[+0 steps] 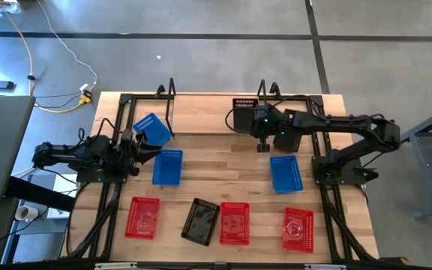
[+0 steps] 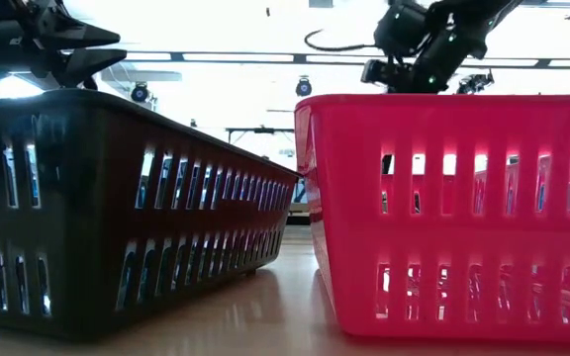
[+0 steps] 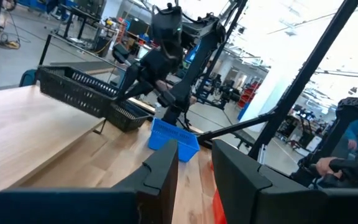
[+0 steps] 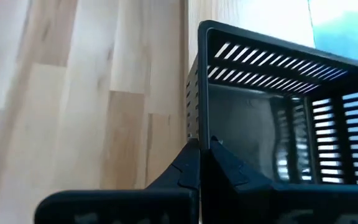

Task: Stack baskets on shelf by color
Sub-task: Put the middle black bin on the shelf

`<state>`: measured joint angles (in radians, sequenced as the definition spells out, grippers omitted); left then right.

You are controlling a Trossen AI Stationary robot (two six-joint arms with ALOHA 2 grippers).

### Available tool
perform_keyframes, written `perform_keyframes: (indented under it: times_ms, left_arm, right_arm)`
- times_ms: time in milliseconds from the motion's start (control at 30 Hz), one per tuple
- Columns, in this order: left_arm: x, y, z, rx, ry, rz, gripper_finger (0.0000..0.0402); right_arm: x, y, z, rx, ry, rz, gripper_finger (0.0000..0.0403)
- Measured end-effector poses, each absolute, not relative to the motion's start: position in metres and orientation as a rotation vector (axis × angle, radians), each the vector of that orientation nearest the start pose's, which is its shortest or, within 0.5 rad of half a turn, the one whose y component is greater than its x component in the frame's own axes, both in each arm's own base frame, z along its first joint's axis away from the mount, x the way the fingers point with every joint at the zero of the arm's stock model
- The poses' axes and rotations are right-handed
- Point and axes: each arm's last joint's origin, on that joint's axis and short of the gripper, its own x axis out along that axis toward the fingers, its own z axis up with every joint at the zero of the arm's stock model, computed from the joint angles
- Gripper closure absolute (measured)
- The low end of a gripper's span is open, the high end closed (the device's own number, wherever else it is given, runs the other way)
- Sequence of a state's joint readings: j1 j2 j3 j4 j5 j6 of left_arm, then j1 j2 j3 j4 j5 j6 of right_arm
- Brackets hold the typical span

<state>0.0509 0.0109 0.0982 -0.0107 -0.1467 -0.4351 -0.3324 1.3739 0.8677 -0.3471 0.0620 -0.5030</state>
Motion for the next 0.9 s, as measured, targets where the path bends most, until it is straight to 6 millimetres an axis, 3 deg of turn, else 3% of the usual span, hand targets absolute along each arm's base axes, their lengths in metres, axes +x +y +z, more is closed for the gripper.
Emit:
perform_keyframes:
  times_ms: [467, 900]
  left_arm:
    - [0.090, 0.010, 0.195, -0.437, -0.124, 0.203, 0.0312]
    - [0.090, 0.010, 0.195, -0.437, -0.124, 0.203, 0.0312]
  right_arm:
    - [0.265, -0.104, 0.203, -0.342, 1.002, -0.156, 0.0403]
    - [0.265, -0.107, 0.201, -0.325, 1.018, -0.195, 0.0401]
